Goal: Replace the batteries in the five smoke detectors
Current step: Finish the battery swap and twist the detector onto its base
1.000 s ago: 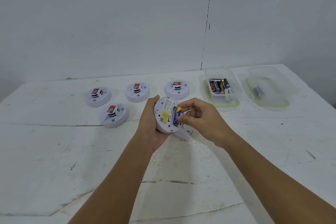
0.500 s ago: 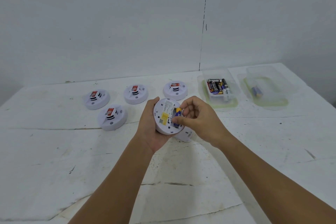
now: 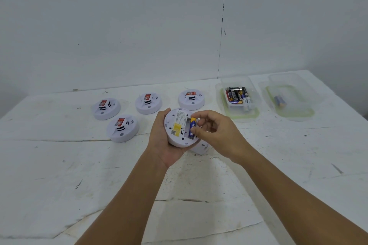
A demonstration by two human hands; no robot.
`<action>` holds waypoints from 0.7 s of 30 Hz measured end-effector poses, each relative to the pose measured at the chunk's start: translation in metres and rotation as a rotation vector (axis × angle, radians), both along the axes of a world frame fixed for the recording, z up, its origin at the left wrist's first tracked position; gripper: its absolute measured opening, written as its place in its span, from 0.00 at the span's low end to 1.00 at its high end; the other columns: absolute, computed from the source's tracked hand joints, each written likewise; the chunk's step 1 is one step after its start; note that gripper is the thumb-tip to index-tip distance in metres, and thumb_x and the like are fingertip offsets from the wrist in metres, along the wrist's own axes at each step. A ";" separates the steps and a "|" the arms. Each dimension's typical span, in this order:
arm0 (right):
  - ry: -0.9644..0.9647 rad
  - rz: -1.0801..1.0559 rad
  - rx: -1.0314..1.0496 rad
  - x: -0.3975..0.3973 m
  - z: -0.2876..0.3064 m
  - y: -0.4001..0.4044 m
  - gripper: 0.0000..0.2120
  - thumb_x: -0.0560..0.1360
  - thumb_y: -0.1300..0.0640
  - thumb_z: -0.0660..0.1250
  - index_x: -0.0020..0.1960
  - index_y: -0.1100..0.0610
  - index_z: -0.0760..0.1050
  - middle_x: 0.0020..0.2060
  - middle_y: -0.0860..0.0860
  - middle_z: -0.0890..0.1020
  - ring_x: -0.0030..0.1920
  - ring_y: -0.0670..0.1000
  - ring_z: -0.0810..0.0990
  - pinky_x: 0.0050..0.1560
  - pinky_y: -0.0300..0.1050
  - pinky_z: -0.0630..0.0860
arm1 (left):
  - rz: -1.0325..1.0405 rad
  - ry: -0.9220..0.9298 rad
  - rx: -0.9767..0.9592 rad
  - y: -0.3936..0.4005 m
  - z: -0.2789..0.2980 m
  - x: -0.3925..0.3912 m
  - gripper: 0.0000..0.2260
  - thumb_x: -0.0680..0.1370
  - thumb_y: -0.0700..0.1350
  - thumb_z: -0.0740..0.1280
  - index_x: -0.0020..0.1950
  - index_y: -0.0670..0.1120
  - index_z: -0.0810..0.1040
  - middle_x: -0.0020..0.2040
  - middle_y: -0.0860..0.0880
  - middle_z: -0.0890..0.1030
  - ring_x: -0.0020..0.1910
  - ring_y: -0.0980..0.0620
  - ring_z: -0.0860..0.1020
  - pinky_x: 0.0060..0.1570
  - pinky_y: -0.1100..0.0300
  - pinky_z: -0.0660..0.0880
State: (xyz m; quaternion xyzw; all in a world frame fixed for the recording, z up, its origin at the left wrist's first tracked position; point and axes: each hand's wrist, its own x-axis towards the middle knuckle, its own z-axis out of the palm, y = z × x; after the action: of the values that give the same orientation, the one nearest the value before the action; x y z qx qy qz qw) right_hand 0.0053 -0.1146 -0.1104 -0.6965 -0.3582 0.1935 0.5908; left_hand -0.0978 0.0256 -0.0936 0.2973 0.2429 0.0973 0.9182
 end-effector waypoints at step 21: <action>-0.019 -0.007 0.014 -0.004 0.001 0.002 0.11 0.77 0.59 0.75 0.59 0.51 0.83 0.43 0.47 0.82 0.41 0.42 0.79 0.47 0.41 0.79 | -0.042 -0.022 -0.061 -0.002 0.010 -0.008 0.23 0.83 0.55 0.60 0.44 0.42 0.89 0.53 0.37 0.85 0.54 0.39 0.81 0.71 0.43 0.69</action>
State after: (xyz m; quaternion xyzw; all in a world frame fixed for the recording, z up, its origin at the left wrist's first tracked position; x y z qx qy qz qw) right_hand 0.0008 -0.1122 -0.1092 -0.6953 -0.3627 0.1825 0.5930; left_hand -0.1062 0.0240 -0.0834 0.2733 0.2295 0.0739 0.9312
